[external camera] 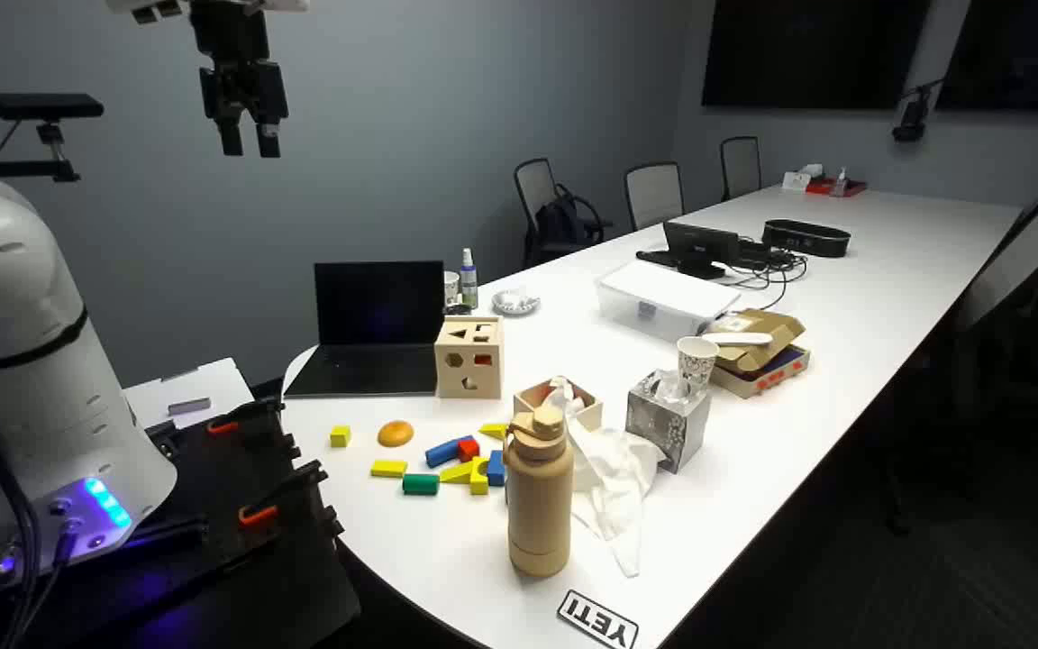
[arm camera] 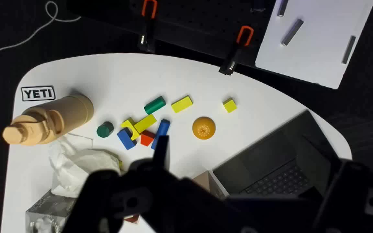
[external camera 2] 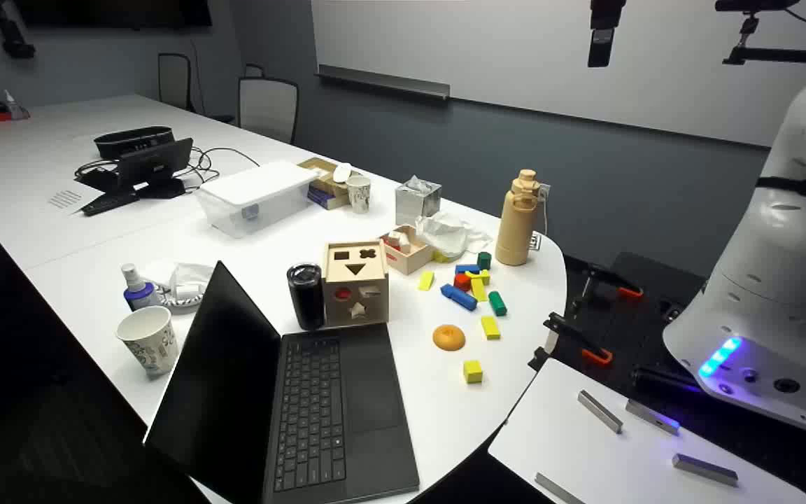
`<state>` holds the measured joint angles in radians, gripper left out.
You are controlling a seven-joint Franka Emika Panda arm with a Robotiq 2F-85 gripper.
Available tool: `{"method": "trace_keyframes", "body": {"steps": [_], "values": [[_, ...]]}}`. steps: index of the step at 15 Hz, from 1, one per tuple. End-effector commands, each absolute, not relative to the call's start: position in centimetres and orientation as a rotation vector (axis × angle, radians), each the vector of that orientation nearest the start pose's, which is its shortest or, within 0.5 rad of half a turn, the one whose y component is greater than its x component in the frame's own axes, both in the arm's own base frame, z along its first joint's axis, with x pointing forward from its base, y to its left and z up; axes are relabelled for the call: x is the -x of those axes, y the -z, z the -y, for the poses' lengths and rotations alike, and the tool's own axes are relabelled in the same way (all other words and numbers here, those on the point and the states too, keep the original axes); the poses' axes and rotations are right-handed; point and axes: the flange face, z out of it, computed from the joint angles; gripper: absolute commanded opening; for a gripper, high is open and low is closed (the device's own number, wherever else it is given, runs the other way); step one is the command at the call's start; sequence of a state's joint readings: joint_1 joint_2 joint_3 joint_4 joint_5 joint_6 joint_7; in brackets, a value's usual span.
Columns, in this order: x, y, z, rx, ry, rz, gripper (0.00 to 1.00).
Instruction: Close the laptop
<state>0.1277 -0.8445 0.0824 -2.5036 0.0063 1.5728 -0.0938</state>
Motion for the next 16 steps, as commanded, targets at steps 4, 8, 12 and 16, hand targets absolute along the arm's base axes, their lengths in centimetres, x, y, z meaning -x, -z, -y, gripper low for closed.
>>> {"method": "trace_keyframes", "body": {"steps": [4,8,12,16], "values": [[-31.0,-54.0,-6.4,3.155,-0.14,0.354,1.0],[-37.8,-53.6,-9.2,3.072,-0.102,0.245,1.0],[-43.6,-51.2,-14.3,3.055,-0.243,0.224,1.0],[-48.9,-47.4,-20.6,3.14,-0.345,0.168,1.0]]}}
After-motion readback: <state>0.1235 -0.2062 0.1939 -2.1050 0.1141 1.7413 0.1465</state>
